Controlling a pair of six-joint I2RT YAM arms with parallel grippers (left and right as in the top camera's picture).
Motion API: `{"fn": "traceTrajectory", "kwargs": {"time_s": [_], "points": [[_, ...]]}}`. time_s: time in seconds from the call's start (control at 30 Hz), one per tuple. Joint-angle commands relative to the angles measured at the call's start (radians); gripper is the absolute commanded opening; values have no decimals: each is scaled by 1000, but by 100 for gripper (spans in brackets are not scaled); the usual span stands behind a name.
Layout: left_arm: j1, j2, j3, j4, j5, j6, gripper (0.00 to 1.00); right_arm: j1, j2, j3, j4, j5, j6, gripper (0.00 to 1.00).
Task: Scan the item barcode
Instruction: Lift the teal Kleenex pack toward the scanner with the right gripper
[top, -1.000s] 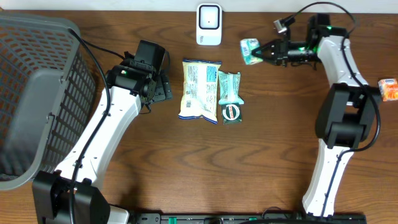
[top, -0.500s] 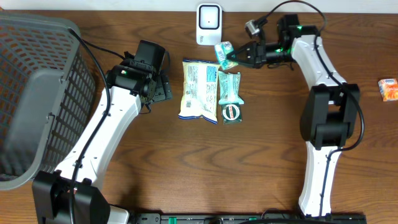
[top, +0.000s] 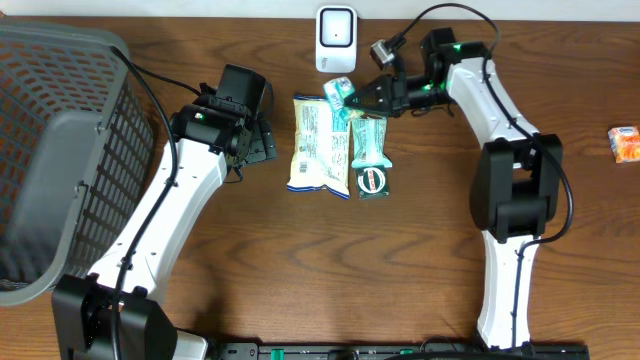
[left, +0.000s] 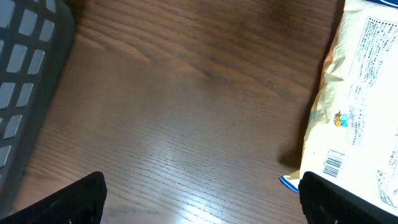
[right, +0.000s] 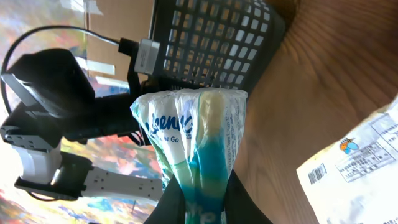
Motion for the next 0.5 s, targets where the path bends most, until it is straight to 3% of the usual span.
{"fn": "traceTrajectory", "kwargs": {"time_s": [0.0,0.47], "points": [[2,-9,5,-5,-16,6,98,4,-21,-3,-3,-18,-38,1],[2,-9,5,-5,-16,6,98,2,-21,-3,2,-18,-39,1]]}}
